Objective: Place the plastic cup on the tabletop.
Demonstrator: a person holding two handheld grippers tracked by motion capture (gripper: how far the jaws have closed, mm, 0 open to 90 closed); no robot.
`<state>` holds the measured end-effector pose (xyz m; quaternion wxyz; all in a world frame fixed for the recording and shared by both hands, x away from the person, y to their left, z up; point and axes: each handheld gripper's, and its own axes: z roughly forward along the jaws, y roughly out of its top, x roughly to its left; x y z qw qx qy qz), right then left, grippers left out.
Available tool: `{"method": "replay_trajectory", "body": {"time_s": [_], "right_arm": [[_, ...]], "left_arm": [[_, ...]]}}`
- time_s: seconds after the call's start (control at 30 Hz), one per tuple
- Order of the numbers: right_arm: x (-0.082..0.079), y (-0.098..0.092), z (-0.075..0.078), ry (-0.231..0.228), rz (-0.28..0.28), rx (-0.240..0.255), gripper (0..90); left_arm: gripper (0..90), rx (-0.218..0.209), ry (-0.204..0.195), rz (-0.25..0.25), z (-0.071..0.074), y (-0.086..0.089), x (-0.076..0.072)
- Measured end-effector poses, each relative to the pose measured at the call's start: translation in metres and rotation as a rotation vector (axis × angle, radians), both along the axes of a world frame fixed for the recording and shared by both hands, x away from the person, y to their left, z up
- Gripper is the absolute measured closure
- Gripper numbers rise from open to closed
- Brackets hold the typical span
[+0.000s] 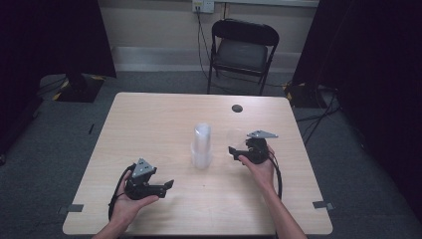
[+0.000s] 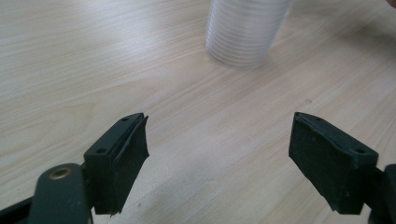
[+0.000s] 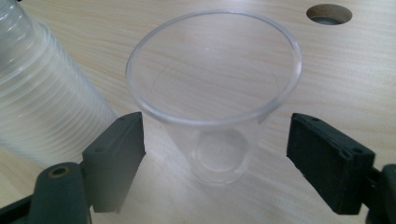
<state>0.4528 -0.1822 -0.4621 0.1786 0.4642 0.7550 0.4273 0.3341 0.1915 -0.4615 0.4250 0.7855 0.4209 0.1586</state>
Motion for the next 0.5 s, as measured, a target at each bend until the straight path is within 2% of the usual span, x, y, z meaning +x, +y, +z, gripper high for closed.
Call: {"method": "replay_trajectory", "body": {"time_s": [0.2, 0.37, 0.5], "right_arm": [[-0.009, -0.01, 0.002, 0.009, 0.006, -0.017, 18.9], [-0.017, -0.019, 0.007, 0.015, 0.004, -0.012, 18.9], [-0.025, -0.025, 0.013, 0.001, 0.005, -0.003, 19.3]], "left_arm": [[25.3, -0.038, 0.007, 0.005, 0.001, 0.001, 0.001], [31.5, -0.006, -0.038, 0.0, 0.004, 0.002, 0.0], [34.4, -0.014, -0.035, 0.009, 0.006, 0.004, 0.0]]}}
